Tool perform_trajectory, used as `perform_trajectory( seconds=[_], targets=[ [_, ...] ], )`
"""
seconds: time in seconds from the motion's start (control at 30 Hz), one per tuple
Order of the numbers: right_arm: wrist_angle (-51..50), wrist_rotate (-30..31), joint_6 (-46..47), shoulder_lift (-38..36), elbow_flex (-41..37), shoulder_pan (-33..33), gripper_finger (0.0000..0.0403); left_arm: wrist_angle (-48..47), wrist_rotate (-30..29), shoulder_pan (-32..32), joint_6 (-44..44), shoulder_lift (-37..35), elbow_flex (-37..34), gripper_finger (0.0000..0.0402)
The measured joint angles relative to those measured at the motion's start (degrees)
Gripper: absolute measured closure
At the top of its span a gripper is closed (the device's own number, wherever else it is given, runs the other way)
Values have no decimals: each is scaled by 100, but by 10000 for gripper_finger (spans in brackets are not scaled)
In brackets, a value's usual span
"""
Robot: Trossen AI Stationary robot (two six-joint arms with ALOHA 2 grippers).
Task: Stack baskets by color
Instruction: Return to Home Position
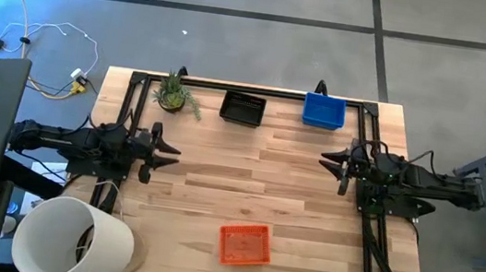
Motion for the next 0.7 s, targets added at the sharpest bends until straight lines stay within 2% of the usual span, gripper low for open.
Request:
perform_trajectory(
  seconds=[0.2,0.37,0.5,0.6,0.7],
  targets=[
    [143,9,76,2,-64,0,293,34,-34,0,302,-4,-3,287],
    [1168,5,93,4,-807,2,293,32,-129,0,853,-4,-3,287],
    [1919,-52,-36,85,-1089,-7,293,80,-444,-2,865,-2,-3,287],
    [1999,-46,-58,88,-1150,-7,293,108,-686,-2,899,-2,-3,287],
    [2001,-24,-109,107,-1150,-5,293,115,-684,0,947,-2,-3,287]
  ],
)
